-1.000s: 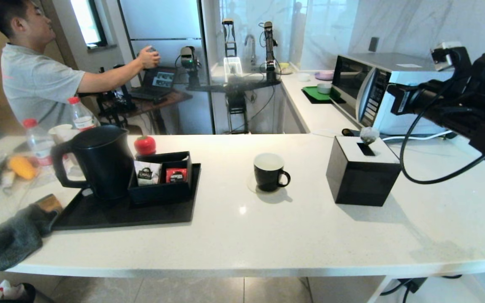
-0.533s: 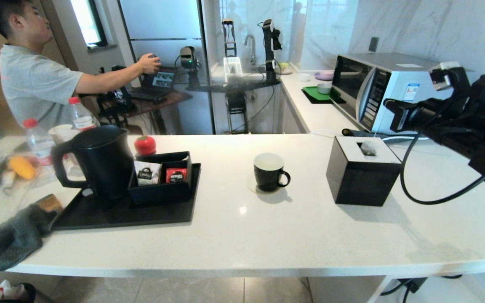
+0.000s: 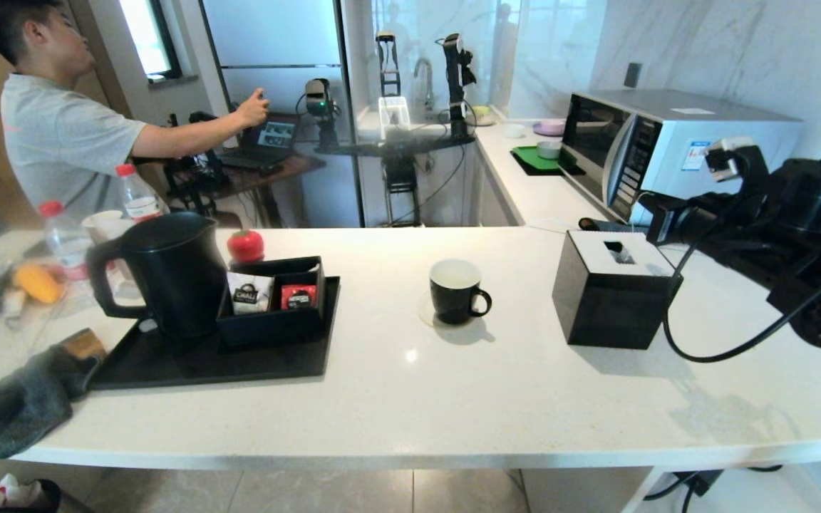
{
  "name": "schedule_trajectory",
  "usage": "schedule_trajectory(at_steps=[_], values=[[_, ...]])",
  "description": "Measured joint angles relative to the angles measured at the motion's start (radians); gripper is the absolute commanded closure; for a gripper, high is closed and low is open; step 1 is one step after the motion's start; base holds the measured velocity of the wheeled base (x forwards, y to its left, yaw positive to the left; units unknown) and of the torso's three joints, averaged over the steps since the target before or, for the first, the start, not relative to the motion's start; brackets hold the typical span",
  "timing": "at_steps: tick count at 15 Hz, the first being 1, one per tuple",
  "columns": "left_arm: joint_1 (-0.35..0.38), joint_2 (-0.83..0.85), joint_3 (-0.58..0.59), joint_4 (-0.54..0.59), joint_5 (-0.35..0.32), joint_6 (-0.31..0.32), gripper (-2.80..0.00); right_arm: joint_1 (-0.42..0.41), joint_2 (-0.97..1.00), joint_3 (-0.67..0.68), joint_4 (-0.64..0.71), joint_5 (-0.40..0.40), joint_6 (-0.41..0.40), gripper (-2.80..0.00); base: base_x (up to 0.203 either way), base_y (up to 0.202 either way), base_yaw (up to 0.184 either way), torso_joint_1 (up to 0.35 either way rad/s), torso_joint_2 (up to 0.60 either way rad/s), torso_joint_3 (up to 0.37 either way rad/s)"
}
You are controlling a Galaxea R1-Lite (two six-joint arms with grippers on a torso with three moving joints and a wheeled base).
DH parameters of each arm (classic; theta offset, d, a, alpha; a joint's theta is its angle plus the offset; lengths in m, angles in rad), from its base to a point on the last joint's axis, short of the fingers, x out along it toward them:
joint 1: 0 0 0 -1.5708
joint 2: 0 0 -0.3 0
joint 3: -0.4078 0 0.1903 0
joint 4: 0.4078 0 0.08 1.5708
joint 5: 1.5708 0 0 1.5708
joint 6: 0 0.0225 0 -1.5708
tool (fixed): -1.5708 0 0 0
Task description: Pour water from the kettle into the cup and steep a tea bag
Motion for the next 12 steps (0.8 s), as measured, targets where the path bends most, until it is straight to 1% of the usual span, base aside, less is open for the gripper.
schedule_trajectory(at_steps=[5,11,12], values=[[0.000,0.000,0.000,0.001,0.001,-0.013,0.00,0.000,0.044,0.031,-0.019,0.000,0.000,0.00,0.000,0.000,0.000,0.000,0.00,0.000],[0.000,0.000,0.000,0.002,0.004,-0.022,0.00,0.000,0.058,-0.005,-0.005,0.002,0.003,0.00,0.000,0.000,0.000,0.000,0.00,0.000],[0.000,0.000,0.000,0.003,0.006,-0.026,0.00,0.000,0.058,-0.014,-0.001,0.001,0.003,-2.80,0.000,0.000,0.000,0.000,0.00,0.000]])
